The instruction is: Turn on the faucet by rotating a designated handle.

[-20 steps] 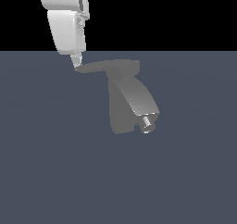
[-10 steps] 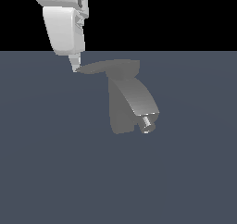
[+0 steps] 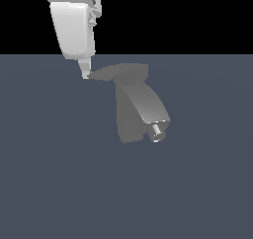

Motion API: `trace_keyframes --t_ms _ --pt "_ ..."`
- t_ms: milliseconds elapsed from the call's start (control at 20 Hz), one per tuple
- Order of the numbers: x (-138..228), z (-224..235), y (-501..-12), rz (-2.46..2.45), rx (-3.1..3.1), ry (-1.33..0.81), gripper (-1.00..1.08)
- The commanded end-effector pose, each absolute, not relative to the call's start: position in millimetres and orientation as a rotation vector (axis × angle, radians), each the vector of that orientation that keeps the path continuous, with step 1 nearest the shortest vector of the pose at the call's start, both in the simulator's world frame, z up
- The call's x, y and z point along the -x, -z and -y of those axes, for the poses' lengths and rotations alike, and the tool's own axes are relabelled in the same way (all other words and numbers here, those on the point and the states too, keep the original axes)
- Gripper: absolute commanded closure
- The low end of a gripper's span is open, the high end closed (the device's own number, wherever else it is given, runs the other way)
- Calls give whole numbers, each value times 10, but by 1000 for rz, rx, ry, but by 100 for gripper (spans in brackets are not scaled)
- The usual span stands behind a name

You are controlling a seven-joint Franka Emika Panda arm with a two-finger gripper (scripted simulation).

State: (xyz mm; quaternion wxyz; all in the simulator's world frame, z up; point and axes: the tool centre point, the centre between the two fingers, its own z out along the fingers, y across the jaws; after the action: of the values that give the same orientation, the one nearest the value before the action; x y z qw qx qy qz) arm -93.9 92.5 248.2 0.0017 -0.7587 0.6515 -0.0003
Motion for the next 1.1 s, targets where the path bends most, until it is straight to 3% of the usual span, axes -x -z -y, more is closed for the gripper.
trace_keyframes --t_ms 0,1050 --pt "991 -780 -2483 -2063 2366 1 108" --pt "1393 -293 -2482 -2056 2374 1 108"
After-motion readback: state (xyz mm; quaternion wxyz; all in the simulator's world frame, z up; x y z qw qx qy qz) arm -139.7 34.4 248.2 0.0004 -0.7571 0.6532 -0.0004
